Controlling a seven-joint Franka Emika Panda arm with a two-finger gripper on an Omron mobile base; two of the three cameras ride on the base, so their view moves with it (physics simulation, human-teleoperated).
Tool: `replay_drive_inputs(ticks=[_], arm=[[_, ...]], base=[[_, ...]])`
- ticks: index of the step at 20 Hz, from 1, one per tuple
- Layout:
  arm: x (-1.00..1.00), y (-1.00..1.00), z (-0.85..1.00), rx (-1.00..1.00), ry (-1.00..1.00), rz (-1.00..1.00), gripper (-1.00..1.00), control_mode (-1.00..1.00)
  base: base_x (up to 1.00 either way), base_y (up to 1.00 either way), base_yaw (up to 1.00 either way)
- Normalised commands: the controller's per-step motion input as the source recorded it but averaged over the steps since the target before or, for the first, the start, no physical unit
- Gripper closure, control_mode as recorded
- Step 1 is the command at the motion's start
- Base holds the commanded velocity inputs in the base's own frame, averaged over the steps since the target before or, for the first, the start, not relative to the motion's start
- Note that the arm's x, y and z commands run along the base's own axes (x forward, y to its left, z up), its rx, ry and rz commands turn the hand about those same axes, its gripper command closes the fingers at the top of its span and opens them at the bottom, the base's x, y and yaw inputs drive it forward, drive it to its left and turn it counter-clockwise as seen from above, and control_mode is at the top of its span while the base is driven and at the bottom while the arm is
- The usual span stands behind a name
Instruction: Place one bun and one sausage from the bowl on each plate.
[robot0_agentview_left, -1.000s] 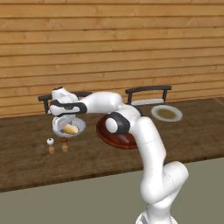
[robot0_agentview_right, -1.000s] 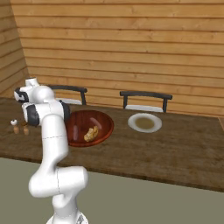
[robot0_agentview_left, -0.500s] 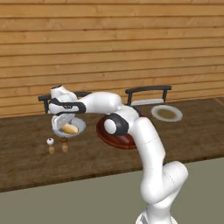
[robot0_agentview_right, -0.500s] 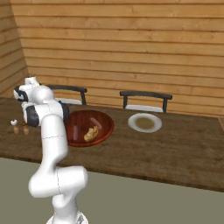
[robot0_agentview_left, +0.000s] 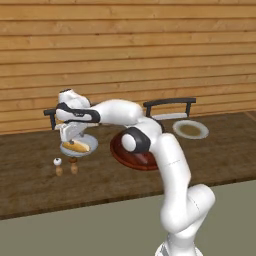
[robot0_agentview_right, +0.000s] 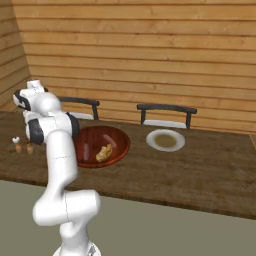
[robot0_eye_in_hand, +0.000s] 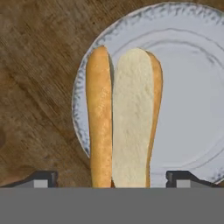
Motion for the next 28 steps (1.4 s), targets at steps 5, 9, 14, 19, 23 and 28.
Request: replay_drive_inputs(ticks=[5, 9, 14, 19, 23, 28], arm=[[-0.87, -0.88, 0.24, 0.06, -0.07, -0.06, -1.0, -1.0], [-0.67, -1.0, 0.17, 0.0, -0.02, -0.1, -1.0, -1.0], [-0.42, -1.0, 0.0, 0.0, 0.0, -0.13, -1.0, -1.0], [-0.19, -1.0, 0.0, 0.0, 0.03, -0.16, -1.0, -1.0], [0.0, -0.86, -0.12, 0.0, 0.0, -0.26, -1.0, -1.0], [0.0, -0.17, -0.32, 0.0, 0.0, -0.18, -1.0, -1.0]], base=[[0.0, 0.0, 0.0], [0.0, 0.0, 0.0], [0.0, 0.0, 0.0], [0.0, 0.0, 0.0], [0.0, 0.0, 0.0], [0.0, 0.0, 0.0]])
